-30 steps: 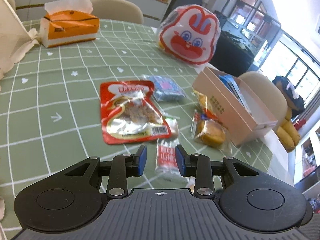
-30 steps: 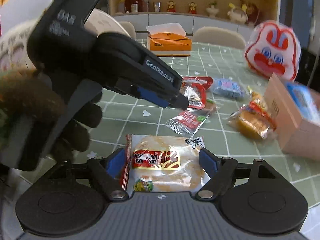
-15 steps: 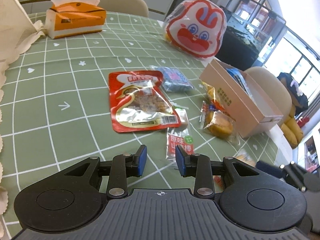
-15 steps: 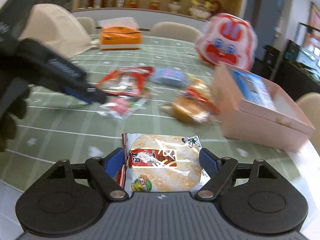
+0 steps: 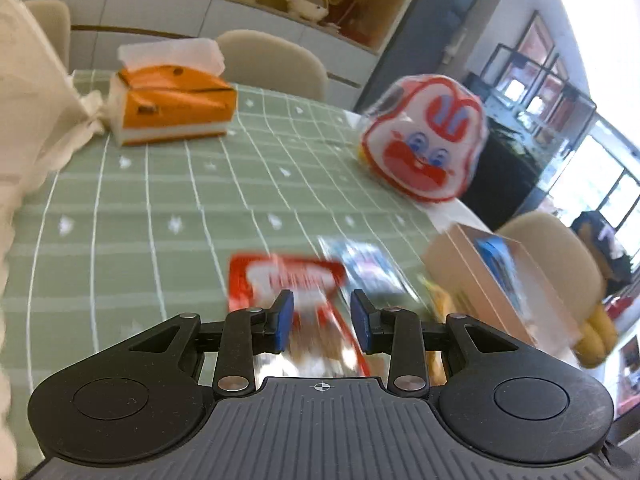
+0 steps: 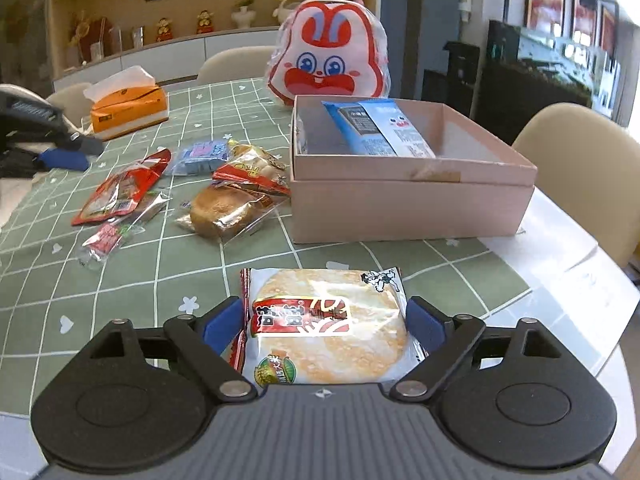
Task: Organize snacks
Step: 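Grasp the red duck-snack packet with the left tool while the right tool releases the rice cracker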
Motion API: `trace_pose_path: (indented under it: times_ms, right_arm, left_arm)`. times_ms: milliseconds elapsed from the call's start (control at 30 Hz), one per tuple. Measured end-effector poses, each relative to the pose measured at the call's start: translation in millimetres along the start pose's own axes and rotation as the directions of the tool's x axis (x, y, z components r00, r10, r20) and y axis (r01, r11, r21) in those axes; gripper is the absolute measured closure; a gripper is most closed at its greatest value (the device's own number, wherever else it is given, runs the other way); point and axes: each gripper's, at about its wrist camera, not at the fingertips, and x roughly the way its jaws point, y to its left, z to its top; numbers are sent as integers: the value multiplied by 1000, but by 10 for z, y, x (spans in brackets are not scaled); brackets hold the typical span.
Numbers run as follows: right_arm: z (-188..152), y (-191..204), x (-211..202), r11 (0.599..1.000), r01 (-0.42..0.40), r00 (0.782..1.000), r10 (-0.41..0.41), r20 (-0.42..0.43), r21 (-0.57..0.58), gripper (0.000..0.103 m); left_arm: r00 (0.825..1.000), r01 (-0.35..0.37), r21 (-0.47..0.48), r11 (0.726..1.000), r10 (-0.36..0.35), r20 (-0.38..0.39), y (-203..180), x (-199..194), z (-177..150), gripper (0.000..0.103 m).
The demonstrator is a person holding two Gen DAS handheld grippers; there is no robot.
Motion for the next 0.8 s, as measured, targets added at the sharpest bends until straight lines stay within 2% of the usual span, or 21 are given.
trace_pose_path:
  times_ms: [167,267,400,467,600,700,800]
  right_arm:
    - [-5,0,17,1000,-16,1000,16,3,22,11]
    - [-8,-65,11,998,-33,999,33,9,58,11]
    - [-3,-111,18,995,-52,999,52,11,87,9]
    - [2,-104,24,995,-53,999,52,9,83,8]
    - [10,-89,41,996,-51,999,51,2,75,7]
    - [18,-54,40,997,-38,999,38,0,60,7]
    - [59,116,-3,1000,12,999,-12,34,-1,7]
  left_arm:
    - [989,-139,62,988,142,-43,-19,678,242,67]
    - [991,-123,108,986,129,-45,-18,808,207,67]
    - [996,-43,253,966,61,-65,-95,614,8,68]
    - [995,1,285,958,27,-94,-119,469,-128,68]
    - [991,71,273,960,-37,-129,-81,134,-373,68]
    - [987,112,209,971,-83,-141,10,-83,-436,67]
    - [995,75,161,984,-63,-79,144,-308,-453,67]
